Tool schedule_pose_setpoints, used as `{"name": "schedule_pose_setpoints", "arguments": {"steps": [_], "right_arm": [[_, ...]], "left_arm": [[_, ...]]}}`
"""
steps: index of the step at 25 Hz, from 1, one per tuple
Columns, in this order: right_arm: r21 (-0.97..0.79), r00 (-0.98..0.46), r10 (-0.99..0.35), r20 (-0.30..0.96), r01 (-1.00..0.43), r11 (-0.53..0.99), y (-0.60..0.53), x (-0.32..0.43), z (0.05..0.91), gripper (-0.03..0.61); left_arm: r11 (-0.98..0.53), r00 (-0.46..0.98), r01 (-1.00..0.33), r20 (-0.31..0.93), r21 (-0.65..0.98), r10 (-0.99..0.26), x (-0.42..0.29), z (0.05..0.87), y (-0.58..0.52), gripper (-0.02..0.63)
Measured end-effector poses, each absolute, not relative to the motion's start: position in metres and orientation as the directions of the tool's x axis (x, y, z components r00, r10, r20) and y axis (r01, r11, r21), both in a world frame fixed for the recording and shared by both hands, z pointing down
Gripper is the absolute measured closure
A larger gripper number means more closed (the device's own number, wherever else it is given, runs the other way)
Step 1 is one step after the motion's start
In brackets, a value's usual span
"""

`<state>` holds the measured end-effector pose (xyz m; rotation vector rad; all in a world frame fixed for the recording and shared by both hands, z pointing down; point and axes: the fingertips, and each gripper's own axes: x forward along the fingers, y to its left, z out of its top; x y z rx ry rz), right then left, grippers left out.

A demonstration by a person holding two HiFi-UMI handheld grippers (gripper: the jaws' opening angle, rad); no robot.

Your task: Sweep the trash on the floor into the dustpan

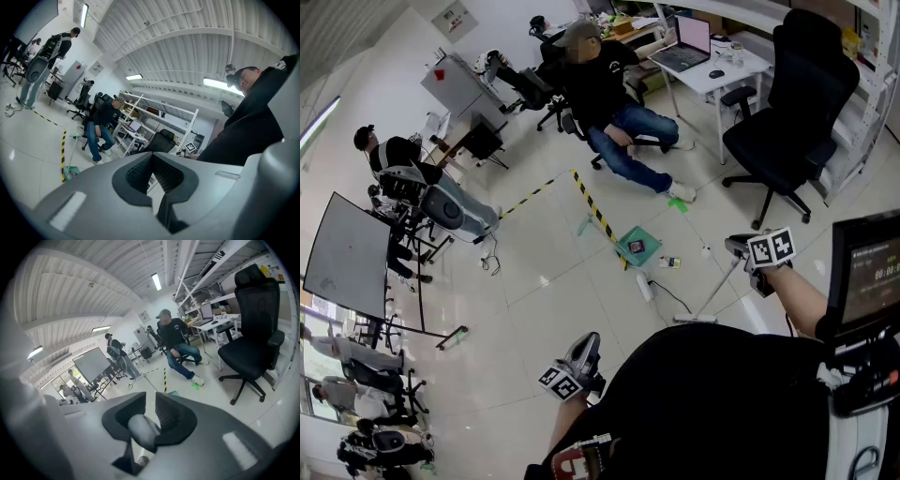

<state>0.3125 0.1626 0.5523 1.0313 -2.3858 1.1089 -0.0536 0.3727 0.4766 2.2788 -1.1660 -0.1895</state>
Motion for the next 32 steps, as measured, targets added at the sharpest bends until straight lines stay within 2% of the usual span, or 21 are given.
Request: {"name": "schedule_pose_setpoints", "arguments": {"steps": [7, 14, 20, 27, 32], "right_arm": [[-0.518, -0.701, -0.478, 0.529, -0.713, 0.473, 0.11, 0.357, 0.556, 0.517], [-0.507, -0.657, -0.499, 0.565, -0.754, 0.418, 0.087, 0.365, 0.575, 0.516], [-0.468, -0.563, -0.566, 0.603, -0.824, 0.32, 0.064, 0.329, 0.575, 0.516], [-0.405, -0.323, -0.687, 0.65, -0.913, 0.047, 0.052, 0.307, 0.543, 0.526], [-0.34, -0.231, -0.728, 0.645, -0.941, -0.003, 0.024, 0.295, 0.517, 0.537]], "left_arm": [[-0.434, 0.586, -0.713, 0.127, 0.551, -0.801, -0.007, 0.476, 0.334, 0.618], [-0.426, 0.603, -0.69, 0.14, 0.585, -0.785, -0.015, 0.494, 0.324, 0.618], [-0.464, 0.636, -0.62, 0.059, 0.633, -0.769, -0.097, 0.518, 0.295, 0.618], [-0.588, 0.77, -0.505, 0.022, 0.631, -0.638, -0.218, 0.519, 0.242, 0.618], [-0.604, 0.797, -0.478, 0.026, 0.638, -0.604, -0.279, 0.532, 0.19, 0.618]]}}
